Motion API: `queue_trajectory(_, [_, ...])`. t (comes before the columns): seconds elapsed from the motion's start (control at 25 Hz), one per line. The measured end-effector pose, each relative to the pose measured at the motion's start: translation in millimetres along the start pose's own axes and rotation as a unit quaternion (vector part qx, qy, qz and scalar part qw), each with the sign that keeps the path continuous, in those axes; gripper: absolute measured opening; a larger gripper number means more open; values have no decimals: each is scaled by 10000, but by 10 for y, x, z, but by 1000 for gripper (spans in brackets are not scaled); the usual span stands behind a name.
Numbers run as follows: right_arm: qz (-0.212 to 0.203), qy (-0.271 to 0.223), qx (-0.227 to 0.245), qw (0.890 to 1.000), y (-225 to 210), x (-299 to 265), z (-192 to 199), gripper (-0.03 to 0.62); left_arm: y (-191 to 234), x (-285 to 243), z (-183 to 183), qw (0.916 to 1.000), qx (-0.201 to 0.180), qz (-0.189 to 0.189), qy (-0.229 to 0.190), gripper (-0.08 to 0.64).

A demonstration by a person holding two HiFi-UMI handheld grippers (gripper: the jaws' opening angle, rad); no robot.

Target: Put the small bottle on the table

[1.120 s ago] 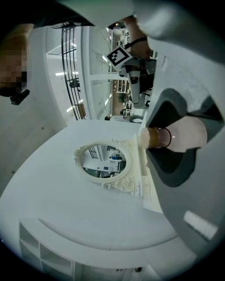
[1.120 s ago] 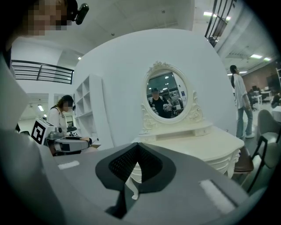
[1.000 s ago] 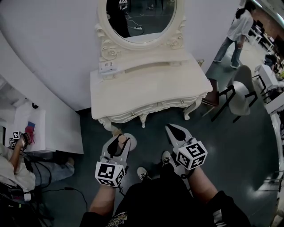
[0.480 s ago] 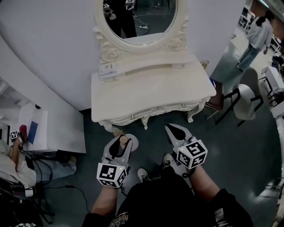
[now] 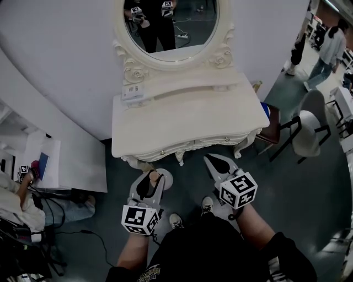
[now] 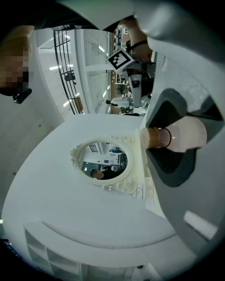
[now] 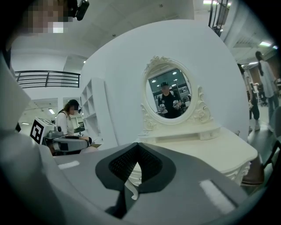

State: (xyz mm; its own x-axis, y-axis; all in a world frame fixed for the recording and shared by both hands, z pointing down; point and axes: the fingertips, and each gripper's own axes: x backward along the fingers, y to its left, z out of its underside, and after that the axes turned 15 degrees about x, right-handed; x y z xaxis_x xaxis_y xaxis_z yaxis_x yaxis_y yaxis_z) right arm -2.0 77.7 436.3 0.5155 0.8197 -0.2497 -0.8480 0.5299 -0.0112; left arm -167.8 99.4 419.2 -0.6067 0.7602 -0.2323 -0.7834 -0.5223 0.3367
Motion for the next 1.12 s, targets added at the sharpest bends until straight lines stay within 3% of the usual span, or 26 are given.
queue_trajectory(1.12, [-594,-99,114,9981,-752,-188,-97,29,-308,-635,-124,9981,82,-559,-248,140])
